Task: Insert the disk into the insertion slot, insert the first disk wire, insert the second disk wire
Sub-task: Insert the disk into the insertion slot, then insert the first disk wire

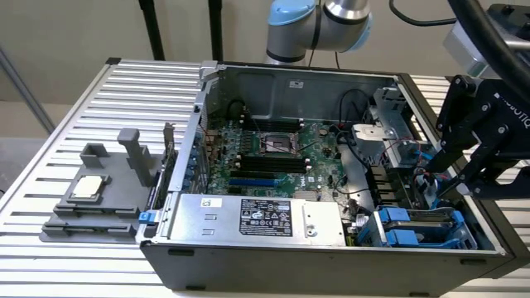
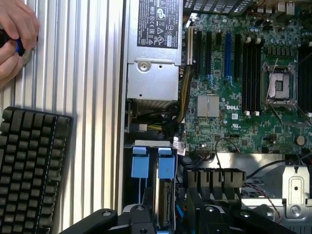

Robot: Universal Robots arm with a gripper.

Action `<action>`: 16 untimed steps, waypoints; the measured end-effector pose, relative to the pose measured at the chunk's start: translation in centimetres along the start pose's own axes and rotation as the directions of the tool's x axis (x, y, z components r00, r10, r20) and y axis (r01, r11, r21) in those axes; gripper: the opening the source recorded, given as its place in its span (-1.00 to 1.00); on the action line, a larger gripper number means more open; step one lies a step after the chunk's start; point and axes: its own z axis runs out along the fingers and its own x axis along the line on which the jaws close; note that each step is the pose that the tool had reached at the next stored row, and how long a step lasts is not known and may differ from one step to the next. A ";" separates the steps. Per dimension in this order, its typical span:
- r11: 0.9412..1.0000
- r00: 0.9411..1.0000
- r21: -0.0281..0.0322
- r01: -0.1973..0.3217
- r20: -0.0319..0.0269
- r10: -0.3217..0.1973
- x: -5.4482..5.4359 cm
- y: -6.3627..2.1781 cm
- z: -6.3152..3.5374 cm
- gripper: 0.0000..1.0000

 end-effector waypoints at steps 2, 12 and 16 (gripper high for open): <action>1.000 1.000 0.000 0.000 0.000 0.000 0.0 -0.62 0.00 -0.19; 1.000 1.000 0.000 0.000 0.000 0.000 -0.1 -1.22 0.00 -0.19; 1.000 1.000 0.000 0.000 0.000 0.000 -0.1 -1.22 0.00 -0.19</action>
